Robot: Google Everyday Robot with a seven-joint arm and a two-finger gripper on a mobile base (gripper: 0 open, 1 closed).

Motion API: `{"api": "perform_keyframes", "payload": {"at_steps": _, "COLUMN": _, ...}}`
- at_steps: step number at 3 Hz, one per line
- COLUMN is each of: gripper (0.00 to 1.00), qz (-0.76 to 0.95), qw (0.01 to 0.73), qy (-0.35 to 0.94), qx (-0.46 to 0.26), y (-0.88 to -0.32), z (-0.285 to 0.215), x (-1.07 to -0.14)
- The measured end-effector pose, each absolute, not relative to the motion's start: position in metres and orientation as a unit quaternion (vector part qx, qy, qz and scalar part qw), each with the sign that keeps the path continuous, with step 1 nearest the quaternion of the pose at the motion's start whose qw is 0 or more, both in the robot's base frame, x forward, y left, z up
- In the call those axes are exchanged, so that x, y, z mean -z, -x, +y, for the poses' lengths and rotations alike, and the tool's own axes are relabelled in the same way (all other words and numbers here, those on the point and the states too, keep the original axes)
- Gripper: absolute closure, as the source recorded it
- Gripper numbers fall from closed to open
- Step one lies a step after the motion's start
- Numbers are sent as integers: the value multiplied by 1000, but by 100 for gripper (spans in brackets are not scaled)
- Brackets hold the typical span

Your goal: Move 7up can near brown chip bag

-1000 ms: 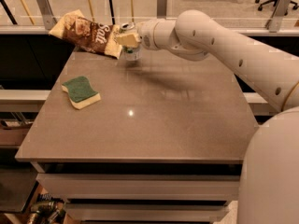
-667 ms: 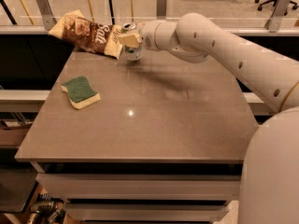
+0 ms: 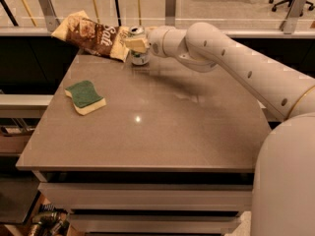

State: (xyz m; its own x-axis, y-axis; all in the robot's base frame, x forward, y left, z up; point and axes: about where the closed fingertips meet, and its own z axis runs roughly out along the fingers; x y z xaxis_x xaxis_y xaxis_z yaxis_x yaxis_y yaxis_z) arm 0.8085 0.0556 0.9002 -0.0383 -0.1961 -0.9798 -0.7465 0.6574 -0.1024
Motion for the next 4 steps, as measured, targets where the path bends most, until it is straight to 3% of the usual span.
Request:
{"api": "perform_keyframes", "payload": {"at_steps": 1, "gripper": 100, "qz": 682, "qw": 603, "qy": 344, "qx": -230, "y": -810, "z": 56, "x": -899}}
{"api": "perform_keyframes", "payload": {"at_steps": 2, "gripper": 82, "qz": 682, "qw": 602, "qy": 345, "qx": -232, "y": -809, "z": 59, "x": -898}}
{"api": "perform_keyframes", "payload": {"at_steps": 4, "gripper": 35, "qz": 681, "qw": 601, "qy": 347, "qx": -235, "y": -809, "z": 64, "x": -897}}
